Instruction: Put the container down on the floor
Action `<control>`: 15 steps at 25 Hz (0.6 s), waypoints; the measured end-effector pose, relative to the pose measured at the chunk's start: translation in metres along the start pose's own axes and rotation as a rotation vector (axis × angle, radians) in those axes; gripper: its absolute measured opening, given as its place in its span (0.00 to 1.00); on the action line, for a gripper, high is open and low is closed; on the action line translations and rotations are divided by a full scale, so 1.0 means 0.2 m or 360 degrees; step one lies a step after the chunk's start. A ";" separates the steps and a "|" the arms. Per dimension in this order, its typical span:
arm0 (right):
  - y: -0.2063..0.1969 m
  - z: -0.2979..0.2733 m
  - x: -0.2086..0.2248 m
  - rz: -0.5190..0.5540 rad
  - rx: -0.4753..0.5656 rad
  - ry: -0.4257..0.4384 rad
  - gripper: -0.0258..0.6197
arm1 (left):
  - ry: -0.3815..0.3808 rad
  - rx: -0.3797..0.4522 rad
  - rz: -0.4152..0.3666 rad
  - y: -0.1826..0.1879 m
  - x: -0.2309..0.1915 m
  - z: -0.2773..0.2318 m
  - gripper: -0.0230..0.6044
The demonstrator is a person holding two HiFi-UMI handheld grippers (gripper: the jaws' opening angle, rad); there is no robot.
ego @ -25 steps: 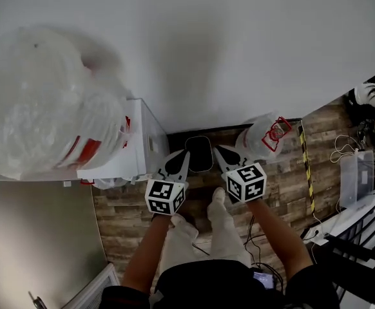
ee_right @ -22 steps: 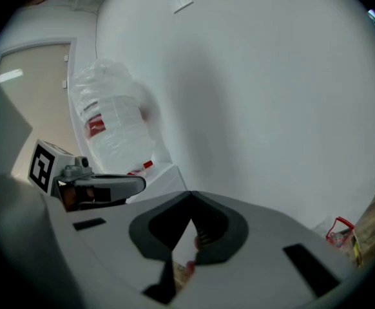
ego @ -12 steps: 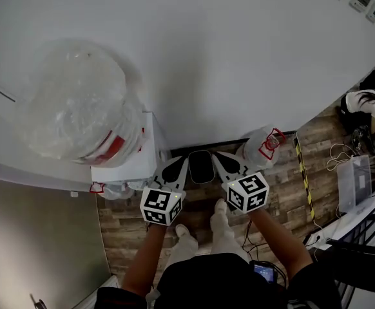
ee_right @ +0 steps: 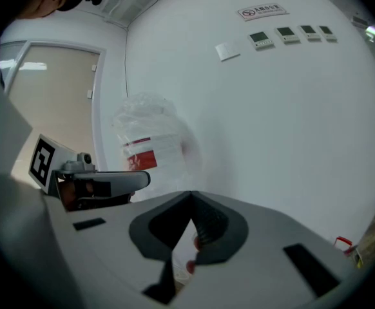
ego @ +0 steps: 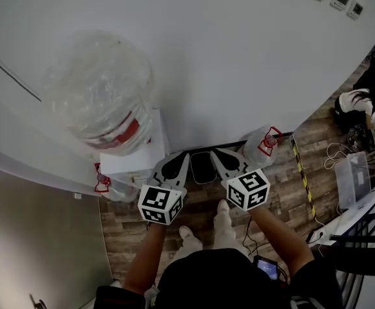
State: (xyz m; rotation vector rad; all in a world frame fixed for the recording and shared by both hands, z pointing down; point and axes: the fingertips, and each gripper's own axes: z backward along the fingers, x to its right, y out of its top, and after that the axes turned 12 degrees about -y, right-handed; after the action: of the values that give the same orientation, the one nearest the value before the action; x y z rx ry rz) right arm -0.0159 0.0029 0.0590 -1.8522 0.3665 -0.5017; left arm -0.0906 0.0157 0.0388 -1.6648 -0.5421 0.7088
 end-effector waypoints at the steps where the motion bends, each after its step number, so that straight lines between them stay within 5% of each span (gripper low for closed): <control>1: 0.00 0.02 -0.03 0.0006 0.0012 -0.0005 0.09 | -0.0006 0.0006 -0.0012 0.01 0.01 0.03 0.07; 15: 0.13 0.26 -0.33 0.0063 0.0153 -0.0025 0.09 | -0.0057 0.0115 -0.0075 0.18 0.18 0.32 0.06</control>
State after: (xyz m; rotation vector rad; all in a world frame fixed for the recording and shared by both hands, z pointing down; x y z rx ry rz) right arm -0.0462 0.0690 0.0081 -1.7517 0.3617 -0.4696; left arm -0.1122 0.0774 -0.0109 -1.5698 -0.5730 0.7165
